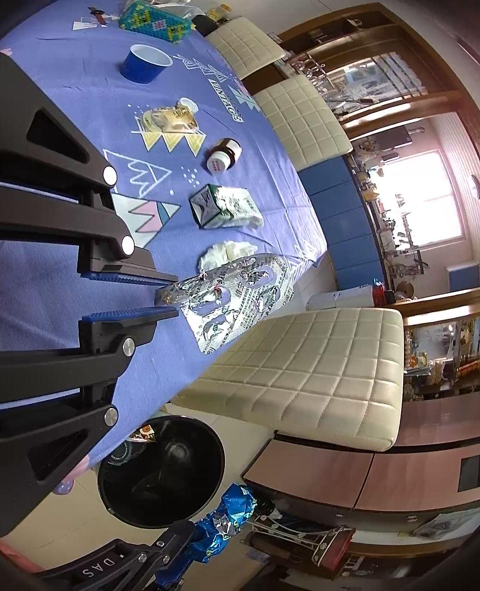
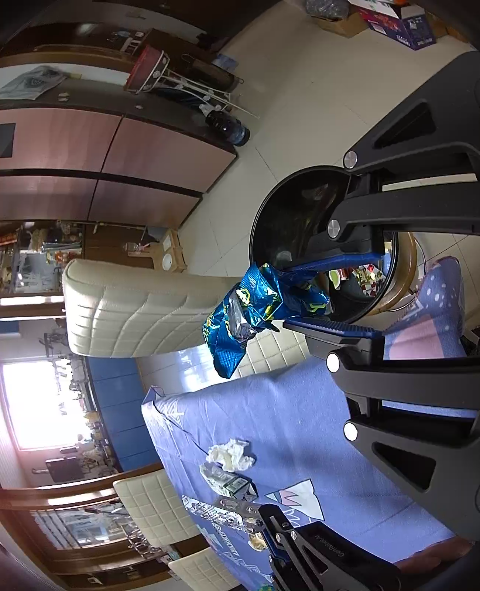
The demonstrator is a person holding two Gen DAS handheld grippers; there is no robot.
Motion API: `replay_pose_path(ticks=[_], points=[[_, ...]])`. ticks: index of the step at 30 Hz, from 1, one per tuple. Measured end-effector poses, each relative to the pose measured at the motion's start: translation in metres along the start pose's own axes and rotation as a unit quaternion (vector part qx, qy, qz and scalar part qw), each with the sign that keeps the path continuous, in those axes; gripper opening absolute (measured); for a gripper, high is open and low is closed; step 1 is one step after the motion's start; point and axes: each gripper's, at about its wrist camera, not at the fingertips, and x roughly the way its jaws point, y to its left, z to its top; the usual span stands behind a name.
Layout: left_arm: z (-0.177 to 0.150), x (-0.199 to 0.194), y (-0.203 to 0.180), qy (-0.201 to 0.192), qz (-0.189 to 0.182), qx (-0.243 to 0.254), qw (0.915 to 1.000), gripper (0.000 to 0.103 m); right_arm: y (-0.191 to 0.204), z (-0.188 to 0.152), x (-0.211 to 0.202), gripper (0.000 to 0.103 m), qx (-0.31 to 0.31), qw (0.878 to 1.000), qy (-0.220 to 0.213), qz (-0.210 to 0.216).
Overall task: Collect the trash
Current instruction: 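Drop the candy wrapper into the bin with the right tool while the left holds foil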
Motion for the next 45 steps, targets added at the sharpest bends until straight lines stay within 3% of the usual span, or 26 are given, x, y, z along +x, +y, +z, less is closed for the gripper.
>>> replay_pose_path(ticks=[16, 33, 35, 36, 37, 40, 45], points=[[0.018, 0.011, -0.043, -0.001, -0.022, 0.026, 0.9994, 0.012, -0.036, 0.010, 0.010, 0.026, 0.027, 0.999, -0.004, -0.022], [0.022, 0.025, -0.056, 0.008, -0.029, 0.032, 0.9990, 0.012, -0.053, 0.020, 0.011, 0.029, 0.038, 0.998, -0.013, -0.041], [0.022, 0.026, -0.057, 0.009, -0.029, 0.032, 0.9990, 0.012, -0.056, 0.020, 0.013, 0.043, 0.046, 0.998, -0.008, -0.037], [0.022, 0.026, -0.058, 0.009, -0.030, 0.033, 0.9990, 0.012, -0.059, 0.020, 0.013, 0.076, 0.053, 0.998, -0.013, -0.040], [0.022, 0.026, -0.058, 0.009, -0.030, 0.033, 0.9990, 0.012, -0.060, 0.020, 0.011, 0.094, 0.058, 0.997, -0.026, -0.050], [0.023, 0.028, -0.060, 0.010, -0.030, 0.034, 0.9989, 0.012, -0.062, 0.017, -0.003, 0.100, 0.057, 0.990, -0.085, -0.096], [0.024, 0.030, -0.068, 0.013, -0.036, 0.040, 0.9985, 0.012, -0.074, 0.017, 0.005, 0.100, 0.068, 0.989, -0.065, -0.117]])
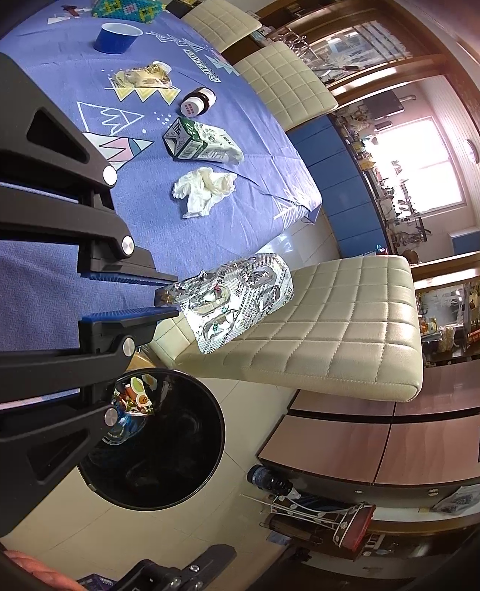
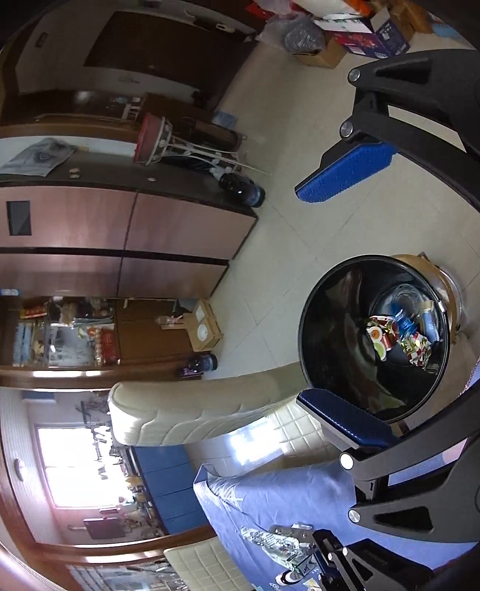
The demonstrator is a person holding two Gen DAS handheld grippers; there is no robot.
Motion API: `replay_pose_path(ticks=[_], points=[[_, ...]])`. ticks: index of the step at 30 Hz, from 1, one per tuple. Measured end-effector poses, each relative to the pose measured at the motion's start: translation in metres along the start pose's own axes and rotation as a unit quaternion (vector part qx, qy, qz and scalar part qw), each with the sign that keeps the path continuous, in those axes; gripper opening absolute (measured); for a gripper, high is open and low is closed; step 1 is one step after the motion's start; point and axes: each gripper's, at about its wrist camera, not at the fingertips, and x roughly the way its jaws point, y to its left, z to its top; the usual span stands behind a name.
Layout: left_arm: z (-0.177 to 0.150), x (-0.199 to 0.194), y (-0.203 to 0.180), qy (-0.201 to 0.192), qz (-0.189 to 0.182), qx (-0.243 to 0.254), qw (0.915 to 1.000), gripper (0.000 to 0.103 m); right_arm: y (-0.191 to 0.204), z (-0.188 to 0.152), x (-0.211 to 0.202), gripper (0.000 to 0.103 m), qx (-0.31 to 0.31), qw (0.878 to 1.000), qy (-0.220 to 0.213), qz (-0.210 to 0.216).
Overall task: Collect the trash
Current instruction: 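Drop the candy wrapper into the bin with the right tool while the left holds foil, then open the left tool to drop the silver foil wrapper into the bin, then move both tools back over the table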
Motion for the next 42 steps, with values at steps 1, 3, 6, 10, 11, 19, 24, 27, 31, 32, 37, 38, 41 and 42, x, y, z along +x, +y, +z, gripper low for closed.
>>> replay_pose_path(ticks=[1, 3, 6, 10, 11, 19, 24, 27, 31, 32, 37, 38, 41, 42], points=[[0.000, 0.000, -0.002, 0.000, -0.001, 0.002, 1.0000, 0.012, -0.003, -0.001, 0.004, 0.100, 0.005, 1.000, 0.009, 0.003], [0.001, 0.001, -0.007, 0.001, -0.004, 0.005, 1.0000, 0.012, -0.009, -0.003, 0.009, 0.100, 0.014, 1.000, 0.018, 0.006], [0.002, 0.004, -0.014, 0.003, -0.007, 0.011, 0.9999, 0.012, -0.016, -0.006, 0.013, 0.100, 0.020, 0.999, 0.026, 0.007], [0.006, 0.006, -0.025, 0.003, -0.013, 0.020, 0.9997, 0.012, -0.026, -0.006, 0.017, 0.100, 0.027, 0.999, 0.029, 0.003], [0.008, 0.006, -0.029, 0.002, -0.015, 0.022, 0.9996, 0.012, -0.028, -0.006, 0.017, 0.100, 0.028, 0.999, 0.030, 0.002], [0.021, 0.008, -0.061, -0.007, -0.040, 0.040, 0.9984, 0.013, -0.051, -0.005, 0.022, 0.100, 0.045, 0.998, 0.029, -0.037], [0.027, 0.007, -0.071, -0.011, -0.072, 0.037, 0.9967, 0.013, -0.063, -0.005, 0.025, 0.100, 0.055, 0.997, 0.033, -0.044], [0.029, 0.010, -0.069, -0.003, -0.099, 0.021, 0.9949, 0.017, -0.064, -0.004, 0.026, 0.100, 0.059, 0.997, 0.036, -0.046], [0.027, 0.006, -0.058, -0.021, -0.105, 0.002, 0.9943, 0.079, -0.060, -0.003, 0.025, 0.100, 0.056, 0.997, 0.039, -0.044], [0.025, 0.001, -0.055, -0.037, -0.097, -0.001, 0.9946, 0.079, -0.058, -0.003, 0.025, 0.100, 0.055, 0.997, 0.039, -0.043], [0.024, -0.014, -0.035, -0.061, -0.077, 0.001, 0.9952, 0.079, -0.044, 0.000, 0.019, 0.100, 0.049, 0.998, 0.037, -0.032], [0.024, -0.016, -0.031, -0.061, -0.077, -0.002, 0.9952, 0.079, -0.039, 0.001, 0.017, 0.100, 0.046, 0.998, 0.036, -0.030], [0.021, -0.019, -0.010, -0.060, -0.071, -0.015, 0.9955, 0.079, -0.021, 0.004, 0.008, 0.100, 0.033, 0.999, 0.028, -0.020], [0.019, -0.021, -0.002, -0.061, -0.068, -0.019, 0.9957, 0.079, -0.013, 0.005, 0.005, 0.100, 0.027, 0.999, 0.024, -0.017]])
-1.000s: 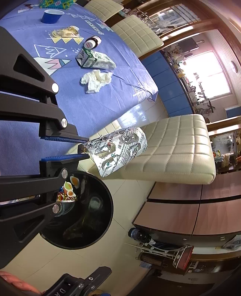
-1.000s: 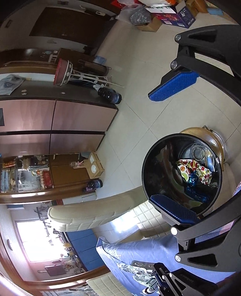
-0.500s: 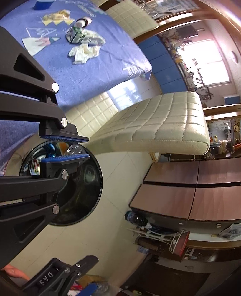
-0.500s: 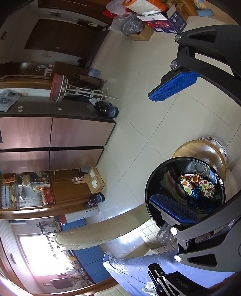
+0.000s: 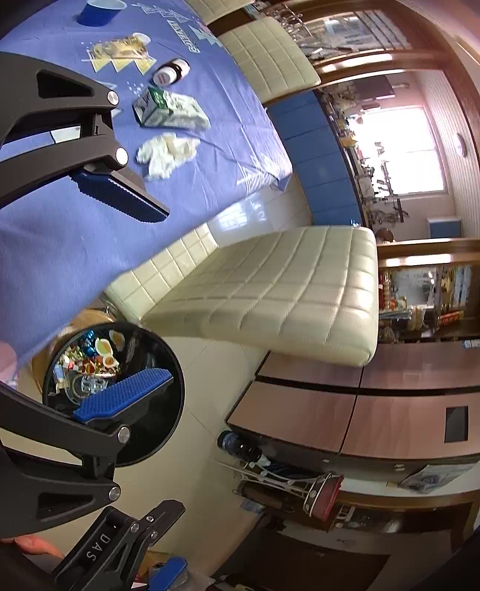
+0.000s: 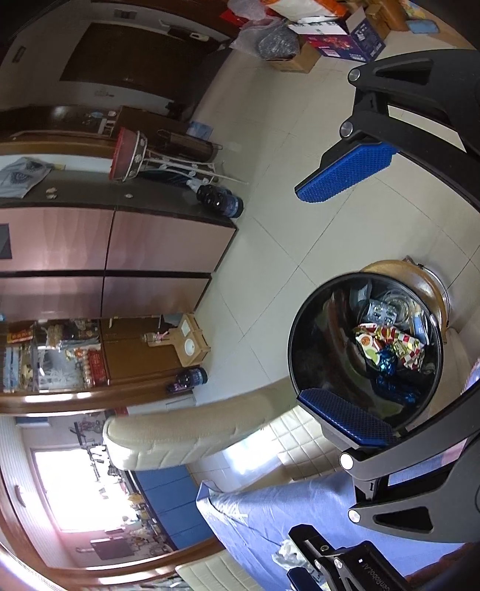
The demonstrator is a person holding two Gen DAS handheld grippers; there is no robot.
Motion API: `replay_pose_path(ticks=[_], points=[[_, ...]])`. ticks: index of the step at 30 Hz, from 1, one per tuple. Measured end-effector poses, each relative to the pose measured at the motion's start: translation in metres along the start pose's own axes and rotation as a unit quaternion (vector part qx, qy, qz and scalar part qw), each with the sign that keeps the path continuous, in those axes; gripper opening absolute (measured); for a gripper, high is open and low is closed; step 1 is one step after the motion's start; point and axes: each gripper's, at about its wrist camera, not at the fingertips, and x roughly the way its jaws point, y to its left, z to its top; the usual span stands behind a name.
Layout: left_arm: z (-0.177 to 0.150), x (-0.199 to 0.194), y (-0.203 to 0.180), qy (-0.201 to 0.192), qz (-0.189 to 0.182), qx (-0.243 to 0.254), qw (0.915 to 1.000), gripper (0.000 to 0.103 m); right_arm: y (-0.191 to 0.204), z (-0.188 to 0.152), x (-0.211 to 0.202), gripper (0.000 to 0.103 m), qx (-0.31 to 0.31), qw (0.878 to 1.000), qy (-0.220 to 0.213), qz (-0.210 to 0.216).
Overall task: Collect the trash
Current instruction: 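Move both tools back over the table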
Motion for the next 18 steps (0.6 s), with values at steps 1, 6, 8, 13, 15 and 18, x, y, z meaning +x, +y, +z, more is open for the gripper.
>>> replay_pose_path(ticks=[1, 6, 8, 13, 15, 18], points=[[-0.002, -0.002, 0.006, -0.001, 0.003, -0.004, 1.0000, 0.079, 0.005, 0.000, -0.003, 0.100, -0.004, 1.000, -0.003, 0.002], [-0.008, -0.016, 0.041, -0.003, 0.017, -0.023, 0.9996, 0.079, 0.041, -0.002, -0.019, 0.100, -0.031, 0.999, -0.010, 0.016], [-0.010, -0.021, 0.055, -0.005, 0.021, -0.031, 0.9993, 0.079, 0.057, -0.003, -0.026, 0.100, -0.041, 0.999, -0.012, 0.022], [-0.017, -0.030, 0.090, -0.005, 0.033, -0.050, 0.9982, 0.079, 0.092, -0.004, -0.038, 0.100, -0.065, 0.997, -0.015, 0.037], [-0.021, -0.032, 0.106, -0.003, 0.040, -0.058, 0.9975, 0.079, 0.107, -0.005, -0.042, 0.100, -0.073, 0.996, -0.015, 0.044], [-0.027, -0.035, 0.128, 0.000, 0.048, -0.072, 0.9962, 0.079, 0.126, -0.006, -0.046, 0.100, -0.083, 0.995, -0.009, 0.055]])
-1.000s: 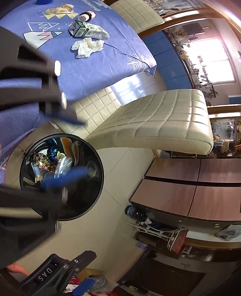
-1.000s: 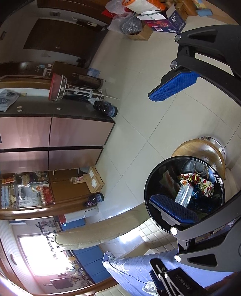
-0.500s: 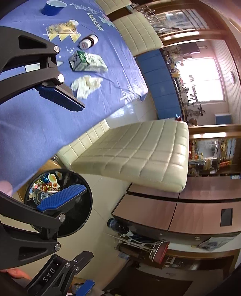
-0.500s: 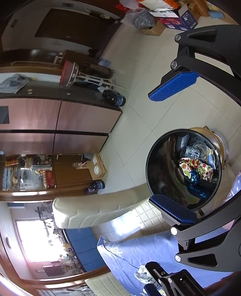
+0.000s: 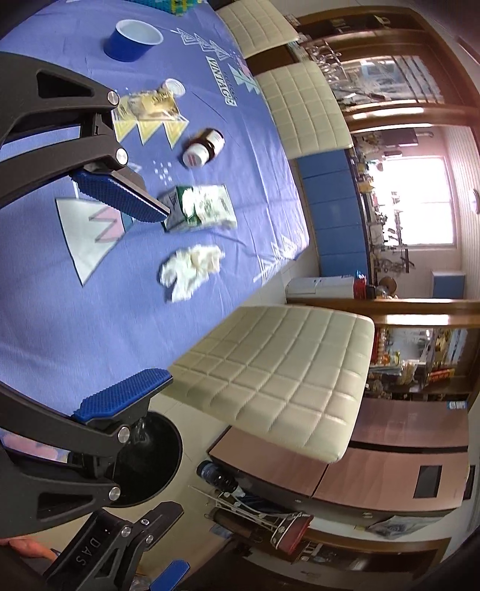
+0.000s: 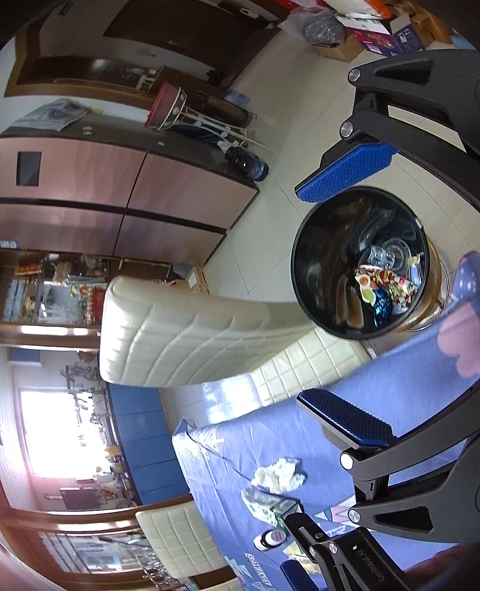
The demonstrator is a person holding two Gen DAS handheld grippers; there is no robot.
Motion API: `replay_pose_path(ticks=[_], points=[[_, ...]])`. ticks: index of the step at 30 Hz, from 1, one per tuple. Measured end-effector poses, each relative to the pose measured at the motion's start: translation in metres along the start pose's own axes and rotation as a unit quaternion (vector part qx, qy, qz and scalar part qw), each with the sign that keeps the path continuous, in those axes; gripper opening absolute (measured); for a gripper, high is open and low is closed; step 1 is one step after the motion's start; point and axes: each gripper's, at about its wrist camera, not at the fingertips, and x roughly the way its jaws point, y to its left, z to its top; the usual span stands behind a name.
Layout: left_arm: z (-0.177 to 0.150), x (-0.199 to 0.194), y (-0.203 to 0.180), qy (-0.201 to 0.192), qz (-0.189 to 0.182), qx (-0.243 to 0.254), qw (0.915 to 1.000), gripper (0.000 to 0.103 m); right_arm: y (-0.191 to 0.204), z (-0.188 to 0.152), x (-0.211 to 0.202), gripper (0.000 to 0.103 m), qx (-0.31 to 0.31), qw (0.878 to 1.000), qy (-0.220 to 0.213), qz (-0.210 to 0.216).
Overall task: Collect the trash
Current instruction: 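Move both tools back over the table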
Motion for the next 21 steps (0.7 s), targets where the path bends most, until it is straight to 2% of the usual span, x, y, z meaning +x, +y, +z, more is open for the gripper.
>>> replay_pose_path(ticks=[11, 18, 21], points=[[-0.007, 0.008, 0.090, 0.015, 0.071, -0.033, 0.9968, 0.079, 0.084, 0.006, 0.009, 0.100, -0.057, 0.996, 0.029, 0.058], [-0.015, 0.032, 0.155, 0.047, 0.115, -0.074, 0.9894, 0.079, 0.148, 0.006, 0.032, 0.100, -0.110, 0.989, 0.047, 0.088], [-0.019, 0.046, 0.176, 0.064, 0.129, -0.086, 0.9858, 0.079, 0.172, 0.009, 0.049, 0.100, -0.128, 0.987, 0.048, 0.084]])
